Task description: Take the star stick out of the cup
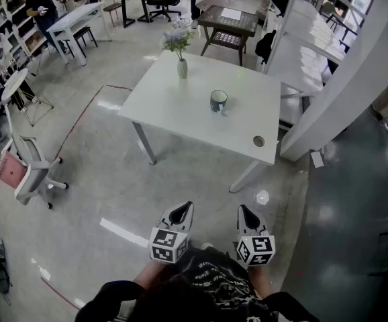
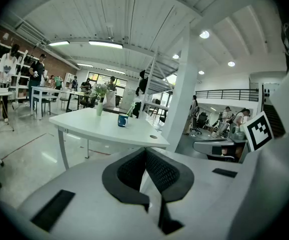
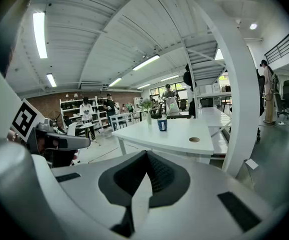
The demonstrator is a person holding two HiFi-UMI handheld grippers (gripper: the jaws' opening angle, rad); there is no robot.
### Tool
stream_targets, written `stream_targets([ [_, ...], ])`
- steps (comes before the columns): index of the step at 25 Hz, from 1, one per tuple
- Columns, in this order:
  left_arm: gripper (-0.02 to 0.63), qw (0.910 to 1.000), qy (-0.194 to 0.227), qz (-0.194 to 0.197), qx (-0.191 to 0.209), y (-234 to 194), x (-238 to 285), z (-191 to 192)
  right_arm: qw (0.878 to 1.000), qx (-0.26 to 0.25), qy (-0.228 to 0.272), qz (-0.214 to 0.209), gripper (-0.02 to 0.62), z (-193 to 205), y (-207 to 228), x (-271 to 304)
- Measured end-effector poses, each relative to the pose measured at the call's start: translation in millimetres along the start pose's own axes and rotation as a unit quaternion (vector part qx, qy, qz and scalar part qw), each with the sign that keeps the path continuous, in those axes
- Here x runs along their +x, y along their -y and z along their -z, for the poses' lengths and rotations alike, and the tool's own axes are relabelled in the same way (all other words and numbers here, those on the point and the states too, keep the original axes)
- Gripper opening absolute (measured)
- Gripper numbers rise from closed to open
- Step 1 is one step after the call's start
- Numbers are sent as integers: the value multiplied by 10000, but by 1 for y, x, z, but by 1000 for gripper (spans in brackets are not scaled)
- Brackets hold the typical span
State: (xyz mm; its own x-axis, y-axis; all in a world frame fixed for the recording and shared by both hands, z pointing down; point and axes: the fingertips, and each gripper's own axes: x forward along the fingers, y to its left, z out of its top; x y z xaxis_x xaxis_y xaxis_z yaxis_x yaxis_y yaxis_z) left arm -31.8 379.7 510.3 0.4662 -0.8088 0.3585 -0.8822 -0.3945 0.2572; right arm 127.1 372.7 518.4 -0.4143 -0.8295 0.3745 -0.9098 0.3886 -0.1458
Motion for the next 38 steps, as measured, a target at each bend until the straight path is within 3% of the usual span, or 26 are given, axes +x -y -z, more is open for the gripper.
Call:
stream_targets([
  [9,20,10000,-49,38,14,2,2,4,10000,8,-25,63,6,6,4,-2],
  [13,20,9999,-27,98,60,-4,6,-1,9995,260,121,149,8,2,5,2],
  [19,20,9996,-5,213,187,-36,9,-14,9983,368,317,310,8,-10,-9,23],
  [26,20,9989,-57,370,271,-81,16,-23,9981,291,518,177,26,-21,-47,50],
  [38,20,9987,-152,418,263,-113,41,-29,9962,415,364,670,8,-17,-26,77],
])
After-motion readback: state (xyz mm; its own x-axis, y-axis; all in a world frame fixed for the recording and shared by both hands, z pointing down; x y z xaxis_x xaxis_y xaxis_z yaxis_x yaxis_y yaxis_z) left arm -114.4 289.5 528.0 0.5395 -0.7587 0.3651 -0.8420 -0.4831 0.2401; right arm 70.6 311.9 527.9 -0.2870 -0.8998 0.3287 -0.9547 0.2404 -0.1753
